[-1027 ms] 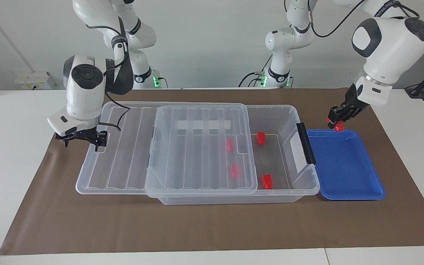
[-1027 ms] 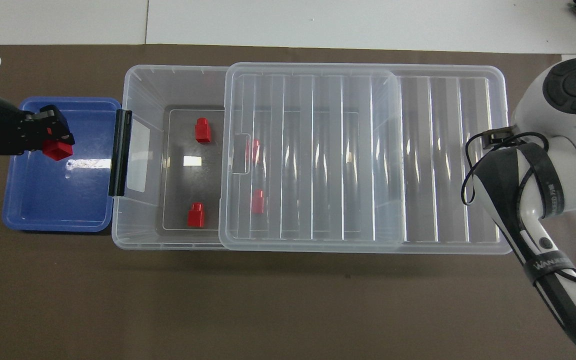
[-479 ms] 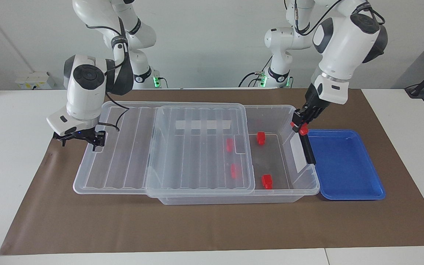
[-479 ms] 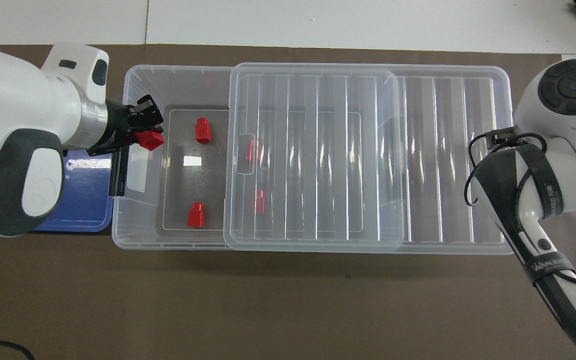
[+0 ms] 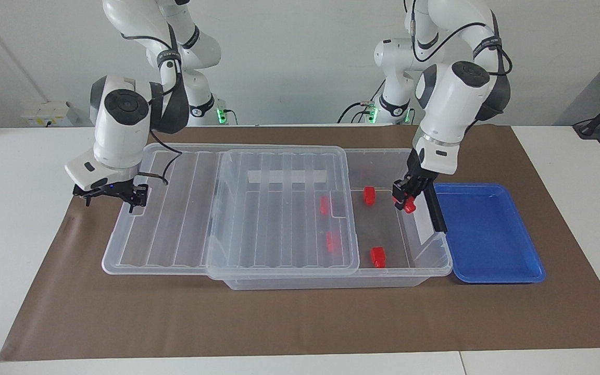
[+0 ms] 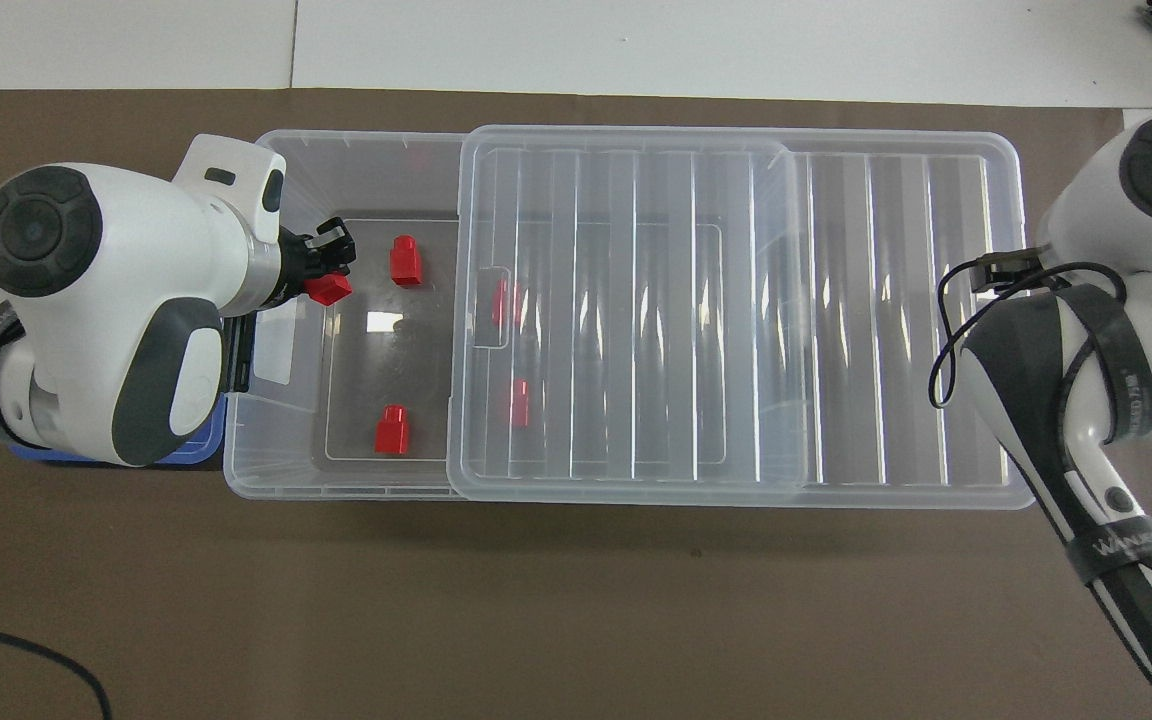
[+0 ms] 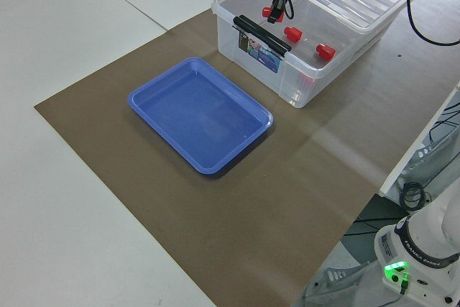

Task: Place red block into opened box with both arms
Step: 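Carry the red block over the open box with the left gripper, then lower the red block into the box and open the left gripper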

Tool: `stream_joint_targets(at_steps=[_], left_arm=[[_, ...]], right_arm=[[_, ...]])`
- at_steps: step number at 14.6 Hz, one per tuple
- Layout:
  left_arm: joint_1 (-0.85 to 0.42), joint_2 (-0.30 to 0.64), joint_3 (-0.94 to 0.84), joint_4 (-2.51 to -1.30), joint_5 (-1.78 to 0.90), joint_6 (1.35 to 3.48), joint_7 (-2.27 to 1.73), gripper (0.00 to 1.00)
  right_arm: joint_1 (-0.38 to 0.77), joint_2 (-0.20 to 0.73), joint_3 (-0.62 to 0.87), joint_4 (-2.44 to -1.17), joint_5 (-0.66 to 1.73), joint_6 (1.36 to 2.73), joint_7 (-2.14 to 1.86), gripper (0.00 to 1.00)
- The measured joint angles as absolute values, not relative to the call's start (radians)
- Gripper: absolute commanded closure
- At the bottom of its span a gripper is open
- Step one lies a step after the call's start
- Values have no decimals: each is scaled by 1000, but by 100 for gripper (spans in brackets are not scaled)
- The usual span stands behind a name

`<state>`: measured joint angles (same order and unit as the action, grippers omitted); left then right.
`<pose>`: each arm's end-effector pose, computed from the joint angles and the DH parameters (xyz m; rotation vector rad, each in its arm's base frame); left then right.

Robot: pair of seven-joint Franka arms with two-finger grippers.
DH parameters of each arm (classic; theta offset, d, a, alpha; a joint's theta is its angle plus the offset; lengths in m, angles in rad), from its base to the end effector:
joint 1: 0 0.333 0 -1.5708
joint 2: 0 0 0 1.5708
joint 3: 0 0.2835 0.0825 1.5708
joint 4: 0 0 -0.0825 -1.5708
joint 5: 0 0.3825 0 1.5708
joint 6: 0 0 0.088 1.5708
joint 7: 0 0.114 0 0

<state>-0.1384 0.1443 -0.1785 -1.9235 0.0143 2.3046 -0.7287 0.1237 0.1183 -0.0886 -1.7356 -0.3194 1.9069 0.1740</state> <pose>0.5807 -0.1870 0.4030 2.9333 0.6074 0.3017 0.6011 -0.0018 0.4723 2.8312 -0.0565 0.1216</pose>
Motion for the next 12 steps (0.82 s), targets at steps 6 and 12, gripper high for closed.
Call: stream_joint_targets(at_steps=[6,12], left_arm=[[-197,220,-179,-1970,89,2398,-731,100],[-203,296,-178,-1972,193,2430,-738,100]], right_arm=[[123,2,-93,-1699,-93,1798,174,0],[123,-35,-93,-1642,-61,1643,174,0]])
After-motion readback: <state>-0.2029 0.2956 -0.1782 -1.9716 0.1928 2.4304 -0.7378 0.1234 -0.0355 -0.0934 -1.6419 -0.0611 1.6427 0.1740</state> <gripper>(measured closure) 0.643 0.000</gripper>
